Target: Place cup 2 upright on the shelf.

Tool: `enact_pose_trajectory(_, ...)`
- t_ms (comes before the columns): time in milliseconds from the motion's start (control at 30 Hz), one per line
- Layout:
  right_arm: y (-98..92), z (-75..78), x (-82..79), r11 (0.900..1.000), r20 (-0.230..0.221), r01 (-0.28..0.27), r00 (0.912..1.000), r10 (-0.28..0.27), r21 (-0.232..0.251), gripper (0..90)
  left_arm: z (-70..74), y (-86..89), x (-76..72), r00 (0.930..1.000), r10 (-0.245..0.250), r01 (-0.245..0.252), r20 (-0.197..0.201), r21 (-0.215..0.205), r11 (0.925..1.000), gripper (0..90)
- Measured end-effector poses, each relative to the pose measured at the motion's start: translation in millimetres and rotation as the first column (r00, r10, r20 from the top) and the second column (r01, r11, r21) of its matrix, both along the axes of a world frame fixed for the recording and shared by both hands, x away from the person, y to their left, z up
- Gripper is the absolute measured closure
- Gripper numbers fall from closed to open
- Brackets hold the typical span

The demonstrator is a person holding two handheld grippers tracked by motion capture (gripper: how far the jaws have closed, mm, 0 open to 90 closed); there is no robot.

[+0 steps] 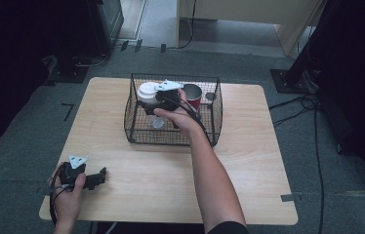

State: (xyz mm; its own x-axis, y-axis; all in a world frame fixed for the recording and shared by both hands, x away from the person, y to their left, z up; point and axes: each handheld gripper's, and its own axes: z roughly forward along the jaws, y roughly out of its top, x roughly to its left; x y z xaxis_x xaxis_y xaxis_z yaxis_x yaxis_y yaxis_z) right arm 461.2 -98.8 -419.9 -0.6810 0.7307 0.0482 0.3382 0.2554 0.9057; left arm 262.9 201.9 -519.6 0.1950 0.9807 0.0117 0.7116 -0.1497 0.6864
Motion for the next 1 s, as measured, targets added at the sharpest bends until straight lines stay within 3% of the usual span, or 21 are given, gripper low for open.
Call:
enact_pose_trajectory(300,-1.9,6.1,-5.6,0.998,0.004,-0.009,1.0,0.009,-0.057,3.0,0.0,0.0,0.0,1.0,0.0,0.0,0.0,0.0,1.0,0.0)
enact_pose_trajectory(833,-15.7,19.6,-19.3,0.996,0.037,0.006,0.9993,-0.002,-0.087,0.0,0.0,0.0,0.0,1.0,0.0,0.0,-0.001,0.0,1.0,0.1)
enact_pose_trajectory(1000,-22.0,24.1,-28.0,0.997,0.053,0.006,0.9986,-0.002,-0.077,0.0,0.1,0.0,0.0,1.0,0.0,0.0,-0.001,0.0,1.0,0.1)
